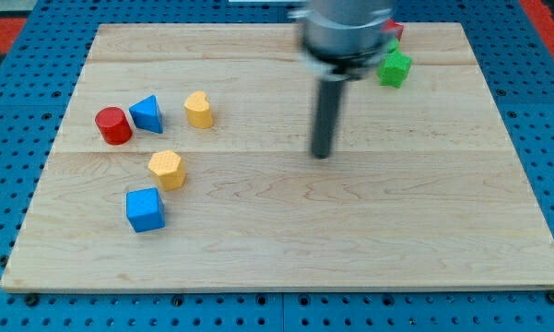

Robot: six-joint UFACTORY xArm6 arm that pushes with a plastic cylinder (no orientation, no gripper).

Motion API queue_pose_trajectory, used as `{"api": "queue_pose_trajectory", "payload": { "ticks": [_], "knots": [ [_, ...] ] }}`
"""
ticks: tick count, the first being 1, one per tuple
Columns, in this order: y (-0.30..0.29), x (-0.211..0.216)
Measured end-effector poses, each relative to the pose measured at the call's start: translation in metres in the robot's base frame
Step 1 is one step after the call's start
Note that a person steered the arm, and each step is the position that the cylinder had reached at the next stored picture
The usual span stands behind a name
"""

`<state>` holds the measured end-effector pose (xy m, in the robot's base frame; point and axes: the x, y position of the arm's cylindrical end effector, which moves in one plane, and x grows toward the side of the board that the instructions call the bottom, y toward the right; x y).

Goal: Push the blue triangle slightly to the top

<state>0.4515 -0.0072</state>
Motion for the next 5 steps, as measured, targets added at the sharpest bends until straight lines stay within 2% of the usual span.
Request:
{"api": "queue_pose_trajectory", "payload": {
  "ticks": [1, 2, 3, 4, 5],
  "knots": [
    [-0.104, -0.001],
    [-0.138, -0.013],
    [-0.16, -0.031],
    [-0.16, -0.082],
    [-0.157, -0.07]
  ]
}}
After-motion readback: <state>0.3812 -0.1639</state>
